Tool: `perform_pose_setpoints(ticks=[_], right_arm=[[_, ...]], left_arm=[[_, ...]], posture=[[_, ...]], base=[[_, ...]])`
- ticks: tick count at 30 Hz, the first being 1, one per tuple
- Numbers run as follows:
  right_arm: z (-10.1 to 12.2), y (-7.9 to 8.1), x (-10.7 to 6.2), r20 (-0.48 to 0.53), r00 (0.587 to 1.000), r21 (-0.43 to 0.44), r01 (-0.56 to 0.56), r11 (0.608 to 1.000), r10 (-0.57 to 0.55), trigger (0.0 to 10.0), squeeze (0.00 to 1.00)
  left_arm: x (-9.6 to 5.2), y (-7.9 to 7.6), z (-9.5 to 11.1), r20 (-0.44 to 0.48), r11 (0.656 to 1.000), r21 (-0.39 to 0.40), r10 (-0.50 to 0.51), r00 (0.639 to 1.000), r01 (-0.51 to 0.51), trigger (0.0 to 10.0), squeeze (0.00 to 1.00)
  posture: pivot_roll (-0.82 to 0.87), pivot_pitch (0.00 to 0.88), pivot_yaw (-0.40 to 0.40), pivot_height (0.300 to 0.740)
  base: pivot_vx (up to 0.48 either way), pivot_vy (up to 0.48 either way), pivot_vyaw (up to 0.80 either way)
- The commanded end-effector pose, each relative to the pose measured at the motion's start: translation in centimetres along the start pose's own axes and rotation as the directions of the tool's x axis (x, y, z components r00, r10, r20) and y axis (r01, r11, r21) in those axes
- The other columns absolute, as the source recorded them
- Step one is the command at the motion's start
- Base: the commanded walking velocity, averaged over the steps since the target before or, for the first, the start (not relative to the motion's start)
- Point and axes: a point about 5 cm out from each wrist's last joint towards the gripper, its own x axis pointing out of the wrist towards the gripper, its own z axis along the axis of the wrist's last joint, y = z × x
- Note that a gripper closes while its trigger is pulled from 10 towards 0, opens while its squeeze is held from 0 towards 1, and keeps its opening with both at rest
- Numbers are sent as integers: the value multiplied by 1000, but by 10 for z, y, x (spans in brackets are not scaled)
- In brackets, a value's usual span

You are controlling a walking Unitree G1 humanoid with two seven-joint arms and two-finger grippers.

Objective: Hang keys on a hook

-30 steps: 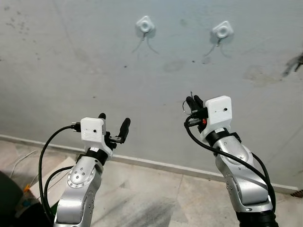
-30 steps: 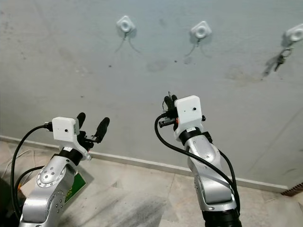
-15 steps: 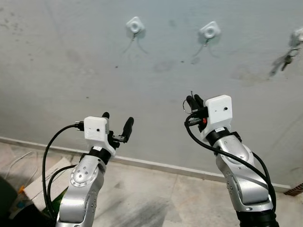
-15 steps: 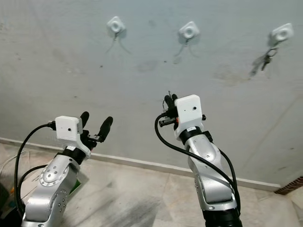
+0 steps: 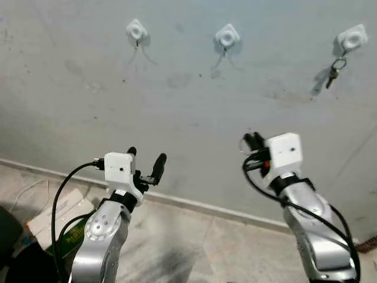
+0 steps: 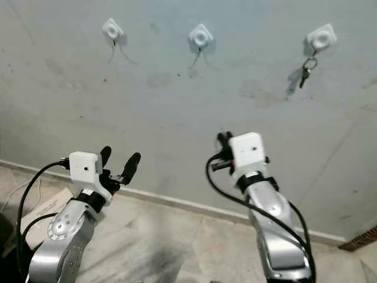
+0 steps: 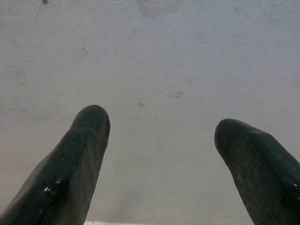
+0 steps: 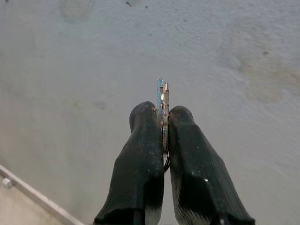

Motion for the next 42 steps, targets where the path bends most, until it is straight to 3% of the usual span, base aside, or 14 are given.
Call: perform_pose_setpoints(ticks=[1,7,17,42], right_arm=[[3,5,-6,7,1000,4,-30,1000,30,10000,0],[-5,1,-24,-33,999,3,-11,1000,11,10000,0],[2,3,-23,-15,1000,10,-7,1000,7,10000,0],[2,6,-23,-27,999,8,-23,1000,23,10000,0]], left_arm=[[-9,9,0,-14,1000,21,24,1000,-24,10000,0],[-26,15,-7,-53,999,15,43,998,-42,10000,0],[-25,7,-2,-31,1000,8,-20,999,20,10000,0],[-26,5,0,-35,999,-15,-29,999,29,10000,0]], posture=[[-37,96,66,740],[-37,96,66,740],[-48,104,66,740],[-45,108,67,740]], base=[[0,0,0],[0,0,0],[81,0,0],[364,0,0]])
